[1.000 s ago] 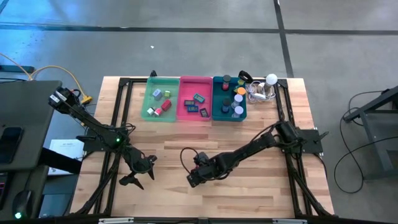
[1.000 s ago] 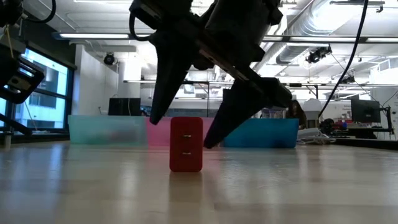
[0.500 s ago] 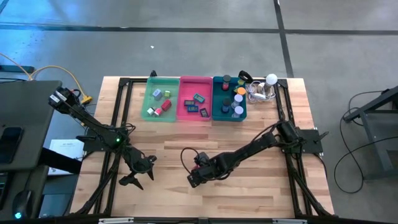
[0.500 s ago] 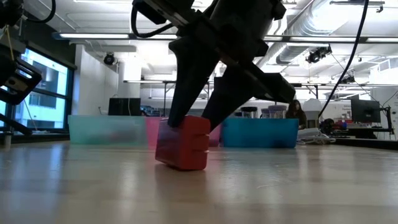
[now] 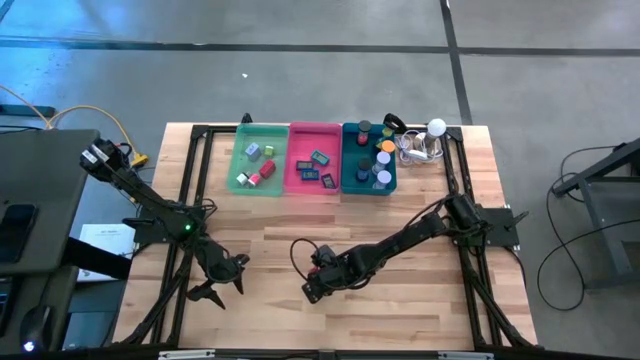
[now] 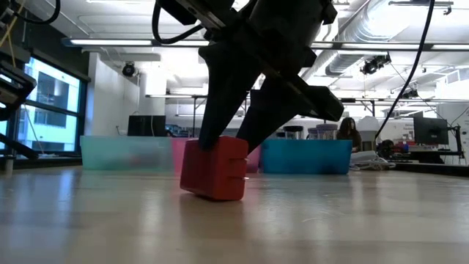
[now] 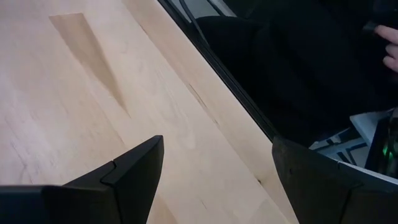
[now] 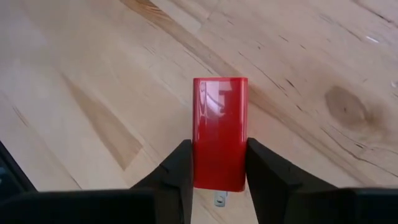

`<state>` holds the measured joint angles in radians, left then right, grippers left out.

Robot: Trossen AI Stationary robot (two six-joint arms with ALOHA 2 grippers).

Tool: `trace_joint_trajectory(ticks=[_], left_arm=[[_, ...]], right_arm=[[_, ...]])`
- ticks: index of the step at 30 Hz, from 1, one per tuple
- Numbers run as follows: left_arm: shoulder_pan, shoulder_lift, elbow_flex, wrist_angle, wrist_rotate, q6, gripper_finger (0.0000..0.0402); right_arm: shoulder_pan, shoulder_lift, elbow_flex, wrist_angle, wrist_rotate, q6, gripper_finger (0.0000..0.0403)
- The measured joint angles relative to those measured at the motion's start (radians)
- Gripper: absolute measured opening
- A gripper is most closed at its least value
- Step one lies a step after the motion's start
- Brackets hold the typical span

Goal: Pick & Place Office items
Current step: Put the red adapter into the green bin

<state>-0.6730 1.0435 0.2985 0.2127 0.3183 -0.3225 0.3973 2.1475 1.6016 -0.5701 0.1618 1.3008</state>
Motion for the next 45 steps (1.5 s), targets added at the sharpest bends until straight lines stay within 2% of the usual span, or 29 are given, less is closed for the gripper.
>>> trace_joint_trajectory(ticks=[18, 45], left_arm=[[0.0, 0.0, 0.0, 0.02, -0.009, 0.016, 0.0293], [0.0, 0.0, 0.0, 0.02, -0.011, 0.03, 0.0293]], right_arm=[[0.012, 0.001, -0.003, 0.071, 0.012, -0.023, 0.0103], [0.015, -0.002, -0.003, 0.089, 0.022, -0.041, 0.0103]])
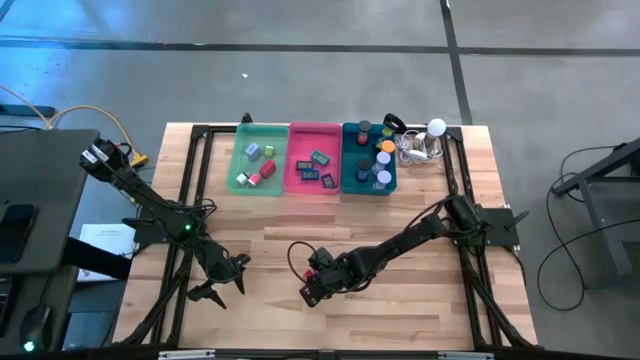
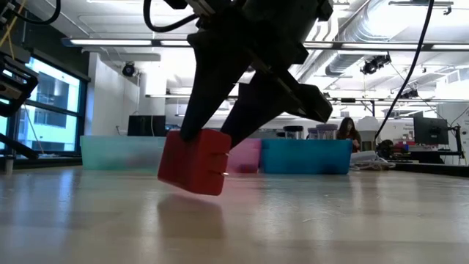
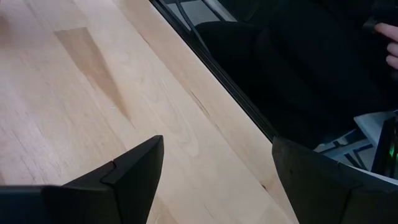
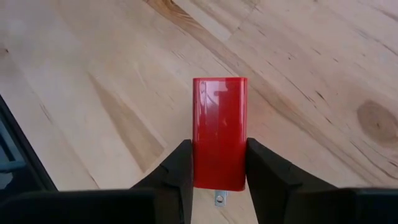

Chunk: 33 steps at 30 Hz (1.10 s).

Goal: Pick & Place Office items
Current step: Put the red adapter into the green bin

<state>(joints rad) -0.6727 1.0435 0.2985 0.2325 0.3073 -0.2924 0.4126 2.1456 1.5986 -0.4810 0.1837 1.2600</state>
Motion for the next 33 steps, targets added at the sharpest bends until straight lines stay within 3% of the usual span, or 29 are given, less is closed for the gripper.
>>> trace_joint_trajectory(ticks=[33], left_arm=[[0.0, 0.0, 0.0, 0.041, -0.001, 0.089, 0.0293]], right_arm=[[0.007, -0.001, 0.001, 0.225, 0.023, -0.112, 0.0103]])
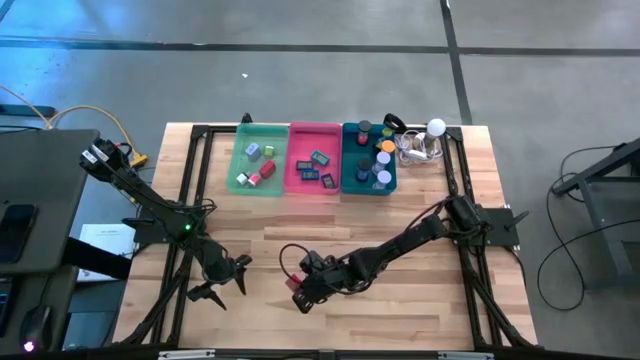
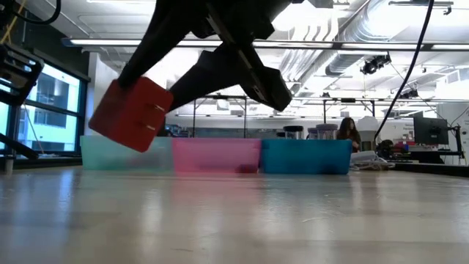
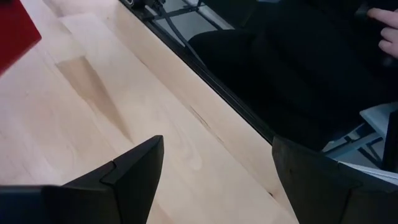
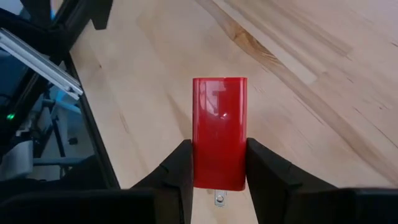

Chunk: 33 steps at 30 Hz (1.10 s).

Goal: Pick & Place Office items
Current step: Put the red adapter into the green bin

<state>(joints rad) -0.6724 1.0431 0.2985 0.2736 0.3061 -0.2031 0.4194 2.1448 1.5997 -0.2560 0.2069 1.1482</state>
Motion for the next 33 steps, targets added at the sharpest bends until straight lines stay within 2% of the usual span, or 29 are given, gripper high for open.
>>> trace_joint_trajectory(ticks=[7, 26, 33], left_arm=[[0.0, 0.0, 0.0, 0.004, 0.0, 0.031, 0.0293], [0.0, 0.0, 0.0, 0.005, 0.013, -0.014, 0.0293], [0.0, 0.0, 0.0, 0.033, 0.013, 0.093, 0.0293]], right_arm=[[0.0, 0.0, 0.0, 0.01, 0.0, -0.003, 0.0103], [0.0, 0.0, 0.0, 0.01, 0.0, -0.004, 0.0103], [0.0, 0.0, 0.0, 0.043, -0.003, -0.025, 0.0103]])
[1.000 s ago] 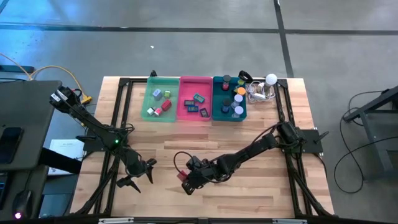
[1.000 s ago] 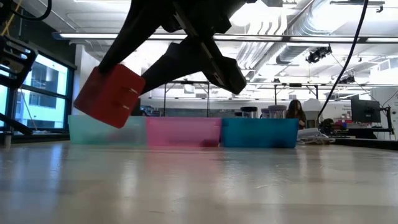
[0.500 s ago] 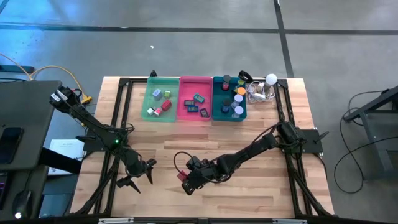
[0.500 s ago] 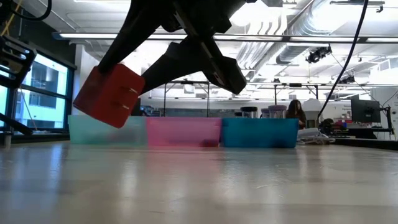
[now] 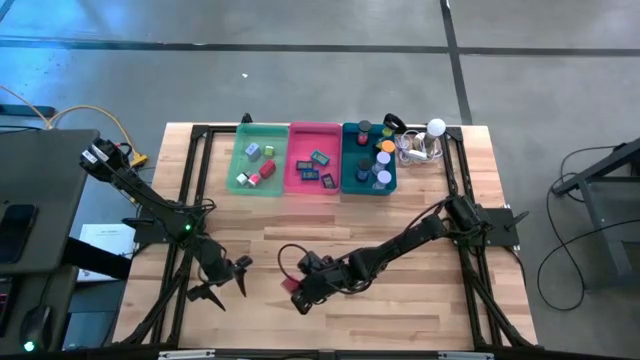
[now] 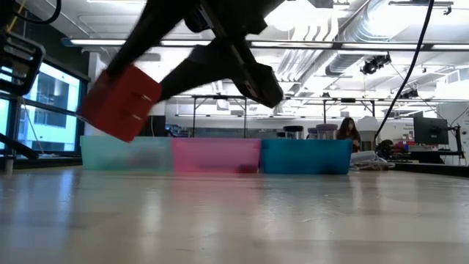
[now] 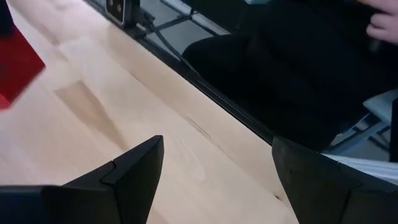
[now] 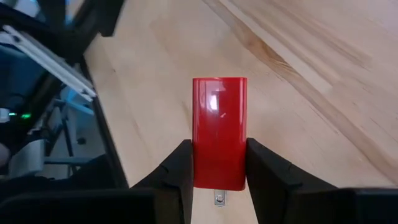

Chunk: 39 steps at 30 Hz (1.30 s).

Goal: Pick & Place Office items
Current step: Put the red adapter into the green bin

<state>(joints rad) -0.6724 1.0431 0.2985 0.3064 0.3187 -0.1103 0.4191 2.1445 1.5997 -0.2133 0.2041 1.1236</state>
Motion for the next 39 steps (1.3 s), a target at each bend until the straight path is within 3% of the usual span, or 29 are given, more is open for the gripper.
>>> trace_joint_trajectory(ticks=[9, 28, 39], left_arm=[[0.0, 0.0, 0.0, 0.036, -0.001, 0.168, 0.0293], [0.0, 0.0, 0.0, 0.039, -0.002, 0.328, 0.0293], [0.0, 0.0, 0.0, 0.038, -0.103, 0.528, 0.0293]], right_arm=[[0.0, 0.0, 0.0, 0.087, -0.004, -0.049, 0.0103], [0.0, 0.0, 0.0, 0.222, -0.025, -0.115, 0.0103], [0.0, 0.0, 0.0, 0.279, -0.035, -0.135, 0.0103]])
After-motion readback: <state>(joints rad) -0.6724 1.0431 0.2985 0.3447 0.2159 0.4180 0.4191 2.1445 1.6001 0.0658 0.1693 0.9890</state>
